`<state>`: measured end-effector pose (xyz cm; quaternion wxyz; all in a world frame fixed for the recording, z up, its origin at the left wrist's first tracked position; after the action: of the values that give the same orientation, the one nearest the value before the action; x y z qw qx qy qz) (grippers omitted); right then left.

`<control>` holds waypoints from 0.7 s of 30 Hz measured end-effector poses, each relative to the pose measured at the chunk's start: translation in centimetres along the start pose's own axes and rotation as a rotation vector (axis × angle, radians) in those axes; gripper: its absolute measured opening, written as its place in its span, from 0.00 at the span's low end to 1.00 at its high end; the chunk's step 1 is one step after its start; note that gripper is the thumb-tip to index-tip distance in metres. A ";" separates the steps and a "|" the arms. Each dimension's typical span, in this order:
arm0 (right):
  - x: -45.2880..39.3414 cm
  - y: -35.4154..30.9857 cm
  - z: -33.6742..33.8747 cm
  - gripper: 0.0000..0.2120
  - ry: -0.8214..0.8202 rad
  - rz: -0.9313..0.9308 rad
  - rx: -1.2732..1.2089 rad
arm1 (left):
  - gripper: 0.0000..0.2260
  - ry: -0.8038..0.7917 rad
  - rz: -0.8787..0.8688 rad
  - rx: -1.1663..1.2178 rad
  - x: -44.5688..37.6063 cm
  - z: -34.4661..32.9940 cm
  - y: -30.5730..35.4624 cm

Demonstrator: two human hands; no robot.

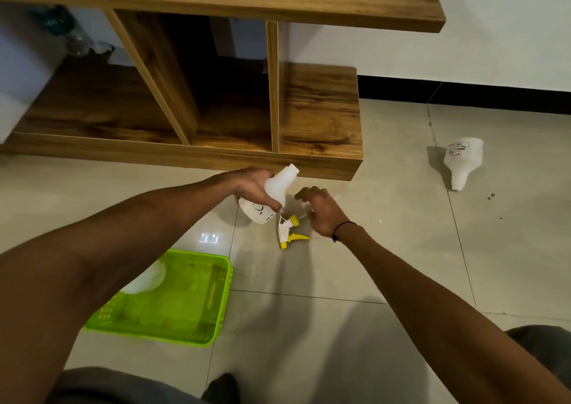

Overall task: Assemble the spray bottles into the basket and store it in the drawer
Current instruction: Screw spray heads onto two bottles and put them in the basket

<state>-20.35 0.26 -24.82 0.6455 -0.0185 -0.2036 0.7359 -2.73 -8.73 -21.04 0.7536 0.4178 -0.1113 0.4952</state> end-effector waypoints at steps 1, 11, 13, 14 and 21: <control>0.1 -0.8 -0.7 0.24 -0.034 0.062 0.133 | 0.34 0.001 0.009 -0.018 0.2 0.1 -0.3; 0.7 -3.2 -3.7 0.18 -0.057 0.148 0.649 | 0.34 0.008 0.041 -0.047 1.6 0.9 -1.3; 0.8 -2.0 -3.3 0.17 -0.045 0.085 0.605 | 0.35 0.006 0.049 -0.028 1.9 1.0 -1.6; 0.7 -1.2 -2.8 0.17 -0.023 0.033 0.548 | 0.35 0.007 0.054 -0.021 2.0 1.1 -1.7; 0.5 3.2 2.3 0.10 0.332 -0.435 -0.512 | 0.34 -0.002 0.083 -0.020 2.8 0.9 -2.5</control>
<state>-24.11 -0.19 -23.61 0.7854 -0.2545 -0.2728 0.4939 0.97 -7.97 -20.14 0.7364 0.4059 -0.1341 0.5243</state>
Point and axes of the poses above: each hand's wrist, its own x-axis away from the middle knuckle, its own z-axis out of the back of the hand, y = z × x, the point moved 5 cm from there along -x, towards the middle knuckle, and after that the axes turned 12 degrees about x, right-handed, at the moved point
